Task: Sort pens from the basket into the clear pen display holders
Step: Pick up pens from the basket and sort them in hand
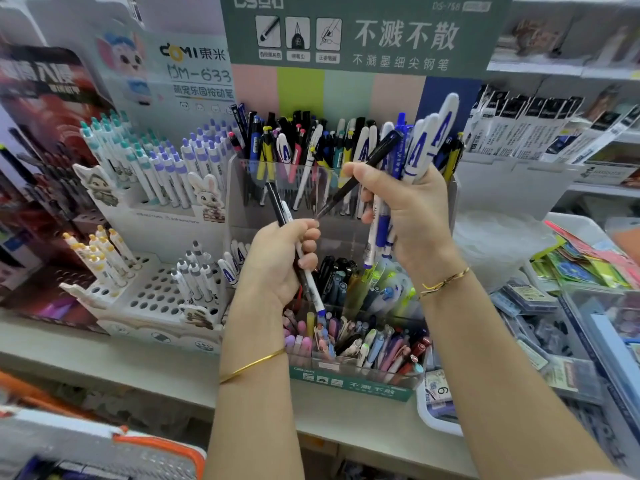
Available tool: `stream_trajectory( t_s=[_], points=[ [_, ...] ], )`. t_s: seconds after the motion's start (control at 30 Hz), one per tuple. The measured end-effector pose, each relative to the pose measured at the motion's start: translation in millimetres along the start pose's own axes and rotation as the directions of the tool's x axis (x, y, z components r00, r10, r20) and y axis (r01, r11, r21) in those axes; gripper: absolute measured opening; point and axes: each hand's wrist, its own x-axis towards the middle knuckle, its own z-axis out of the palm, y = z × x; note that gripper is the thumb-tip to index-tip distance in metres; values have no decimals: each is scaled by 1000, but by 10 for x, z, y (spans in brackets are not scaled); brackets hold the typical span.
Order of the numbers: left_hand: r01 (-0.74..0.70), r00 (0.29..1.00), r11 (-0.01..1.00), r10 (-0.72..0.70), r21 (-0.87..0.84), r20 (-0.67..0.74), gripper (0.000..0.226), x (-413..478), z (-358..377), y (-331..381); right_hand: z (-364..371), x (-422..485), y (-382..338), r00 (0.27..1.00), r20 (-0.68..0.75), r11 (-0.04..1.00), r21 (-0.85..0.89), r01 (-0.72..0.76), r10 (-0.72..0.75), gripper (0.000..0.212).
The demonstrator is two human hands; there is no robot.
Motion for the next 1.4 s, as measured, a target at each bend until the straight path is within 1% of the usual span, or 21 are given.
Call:
stream_trajectory(
  t_s=[0.07, 0.13, 0.17, 0.23, 0.33, 0.4, 0.47, 0.53, 0.63, 0.7, 0.77, 0.83, 0.97, 1.1, 1.17, 1.2, 1.23, 1.27, 1.3, 1.37, 1.4],
  points=[
    [-87, 995, 986, 93, 140, -37, 15, -11, -5, 17, -31, 8, -36, 1000, -15, 999, -48, -12, 12, 9],
    [-149, 987, 958, 160, 245, -25, 18, -35, 6, 36, -42, -8, -54, 996, 43, 992, -103, -77, 82, 7],
    [-156, 987, 955, 160, 251, 4, 19, -49, 26, 44, -36, -20, -52, 988, 88, 985, -126, -118, 130, 6],
    [-125, 987, 971, 101, 203, 124, 27, -84, 77, 46, -1, -64, -23, 972, 136, 976, -133, -172, 190, 11],
    [-40, 948, 999, 30, 25, 316, 38, -105, 150, 15, 52, -105, 12, 971, 117, 973, -125, -196, 211, 17],
    [4, 927, 997, 25, -76, 375, 41, -92, 198, -17, 65, -99, 42, 967, 97, 967, -124, -222, 235, 17],
    [18, 930, 987, 42, -159, 364, 42, -73, 241, -62, 78, -86, 70, 956, 93, 956, -120, -267, 278, 16],
    [18, 943, 983, 43, -182, 329, 42, -44, 264, -128, 86, -78, 102, 948, 90, 945, -153, -289, 305, 14],
    [66, 956, 979, -6, -195, 294, 45, -33, 312, -209, 68, -57, 136, 940, 98, 923, -246, -296, 328, 20],
    [77, 974, 978, -32, -196, 226, 47, -8, 371, -236, 66, -17, 151, 954, 87, 900, -368, -236, 286, 25],
    [52, 990, 987, -31, -155, 135, 48, 23, 459, -252, 80, 22, 167, 974, 64, 842, -517, -154, 218, 34],
    [15, 997, 995, -8, -95, 74, 49, 45, 538, -262, 84, 54, 174, 981, 49, 783, -611, -119, 188, 40],
    [-50, 996, 997, 54, -67, 64, 52, 44, 612, -271, 25, 98, 126, 989, 60, 593, -805, -34, 138, 50],
    [-123, 989, 992, 123, -9, 82, 53, -16, 696, -250, -65, 129, 76, 993, 35, 509, -860, -26, 111, 64],
    [-151, 985, 987, 147, 50, 86, 53, -51, 765, -238, -107, 150, 64, 992, 40, 520, -853, -30, 123, 81],
    [-155, 985, 985, 148, 81, 83, 49, -70, 805, -233, -125, 160, 58, 988, 42, 564, -824, -52, 152, 88],
    [-152, 986, 984, 144, 97, 78, 44, -92, 841, -230, -143, 173, 57, 982, 39, 620, -779, -87, 187, 90],
    [-143, 988, 985, 136, 101, 77, 42, -113, 876, -228, -166, 178, 53, 977, 40, 669, -735, -114, 210, 85],
    [-140, 988, 986, 132, 96, 82, 40, -118, 902, -236, -191, 185, 55, 976, 40, 700, -703, -125, 214, 74],
    [-143, 987, 985, 135, 93, 92, 33, -137, 956, -254, -252, 183, 45, 981, 23, 714, -689, -122, 190, 58],
    [-144, 987, 985, 135, 100, 92, 37, -140, 979, -266, -298, 189, 48, 983, 7, 715, -687, -129, 183, 56]
  ],
)
